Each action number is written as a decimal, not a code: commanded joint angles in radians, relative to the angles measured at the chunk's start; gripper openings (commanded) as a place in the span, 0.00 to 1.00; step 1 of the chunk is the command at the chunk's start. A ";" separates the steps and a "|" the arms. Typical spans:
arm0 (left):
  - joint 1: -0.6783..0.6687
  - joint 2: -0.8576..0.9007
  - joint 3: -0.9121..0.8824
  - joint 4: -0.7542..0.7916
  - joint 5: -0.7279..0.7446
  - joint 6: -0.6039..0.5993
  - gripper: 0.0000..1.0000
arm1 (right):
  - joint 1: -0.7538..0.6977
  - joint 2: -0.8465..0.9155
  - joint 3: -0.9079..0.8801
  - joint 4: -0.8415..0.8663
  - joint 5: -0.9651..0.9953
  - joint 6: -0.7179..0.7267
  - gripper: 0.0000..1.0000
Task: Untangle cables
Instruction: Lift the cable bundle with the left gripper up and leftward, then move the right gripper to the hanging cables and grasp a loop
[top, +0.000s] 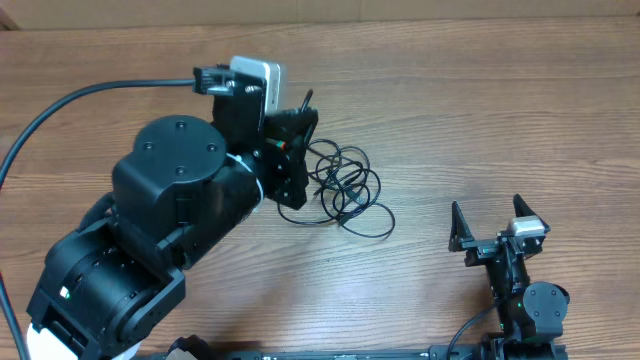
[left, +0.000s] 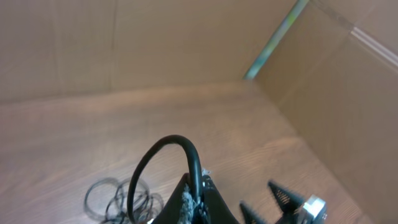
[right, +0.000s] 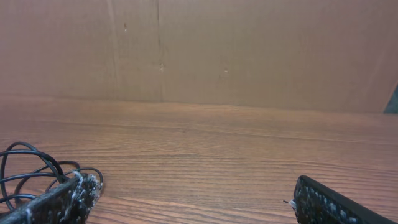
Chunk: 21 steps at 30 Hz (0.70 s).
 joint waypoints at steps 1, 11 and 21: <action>0.004 -0.010 0.006 -0.063 -0.013 0.014 0.04 | 0.005 -0.004 -0.010 0.012 -0.068 0.022 1.00; 0.004 -0.011 0.006 -0.132 0.061 -0.085 0.04 | 0.005 -0.004 -0.010 0.185 -1.065 0.671 1.00; 0.004 -0.011 0.006 -0.094 0.158 -0.106 0.04 | 0.003 -0.004 0.038 0.655 -1.029 0.916 1.00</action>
